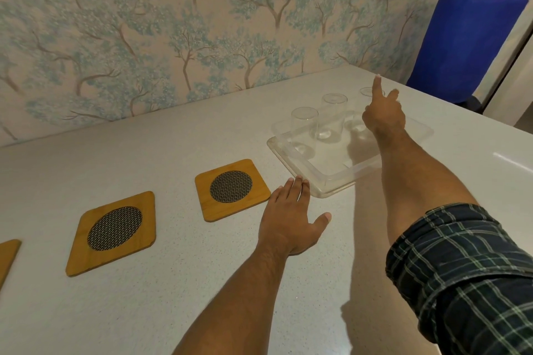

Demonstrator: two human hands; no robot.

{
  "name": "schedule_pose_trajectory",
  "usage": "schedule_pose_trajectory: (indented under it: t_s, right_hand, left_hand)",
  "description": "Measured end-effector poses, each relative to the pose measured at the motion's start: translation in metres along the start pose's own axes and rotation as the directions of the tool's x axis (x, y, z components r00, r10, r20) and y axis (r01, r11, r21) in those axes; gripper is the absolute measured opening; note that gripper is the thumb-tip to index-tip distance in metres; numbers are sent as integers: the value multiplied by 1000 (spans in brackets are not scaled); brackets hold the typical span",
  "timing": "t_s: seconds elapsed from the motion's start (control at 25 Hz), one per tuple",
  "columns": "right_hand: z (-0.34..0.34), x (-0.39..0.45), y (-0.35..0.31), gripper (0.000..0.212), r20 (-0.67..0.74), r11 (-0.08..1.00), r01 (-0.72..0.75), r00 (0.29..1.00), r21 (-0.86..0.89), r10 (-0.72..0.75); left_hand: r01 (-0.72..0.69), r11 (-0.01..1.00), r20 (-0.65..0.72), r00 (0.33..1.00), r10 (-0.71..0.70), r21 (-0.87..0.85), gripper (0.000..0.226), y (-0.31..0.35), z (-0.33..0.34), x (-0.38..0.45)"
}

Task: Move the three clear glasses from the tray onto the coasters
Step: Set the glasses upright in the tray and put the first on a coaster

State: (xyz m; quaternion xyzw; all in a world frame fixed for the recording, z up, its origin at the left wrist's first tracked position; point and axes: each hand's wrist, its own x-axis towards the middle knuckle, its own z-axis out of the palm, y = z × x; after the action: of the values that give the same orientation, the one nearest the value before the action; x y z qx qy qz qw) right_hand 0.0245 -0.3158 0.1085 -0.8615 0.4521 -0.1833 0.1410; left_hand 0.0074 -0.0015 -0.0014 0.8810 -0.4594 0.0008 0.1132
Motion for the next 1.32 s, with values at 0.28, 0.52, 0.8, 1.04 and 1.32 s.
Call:
schedule_pose_trajectory:
  t_s: [0.28, 0.52, 0.8, 1.04, 1.32]
  right_hand:
    - [-24, -25, 8, 53, -366, 983, 152, 913, -100, -179]
    - [-23, -50, -37, 19, -430, 929, 368, 845, 33, -319]
    - [-2, -76, -88, 29, -275, 883, 465, 858, 60, -433]
    - [21, -90, -103, 65, -132, 924, 291, 955, 247, -266]
    - [43, -102, -104, 88, 39, 883, 105, 990, 458, -138]
  left_hand:
    - [-18, 1000, -7, 1000, 18, -12, 91, 13, -2, -7]
    - [-1, 1000, -10, 1000, 1, -2, 90, 4, -4, -4]
    - [16, 1000, -14, 1000, -16, 16, 92, 3, -3, -1]
    - [2, 1000, 8, 1000, -2, 25, 91, 2, -6, -1]
    - [0, 999, 45, 999, -1, 35, 96, 3, -11, -2]
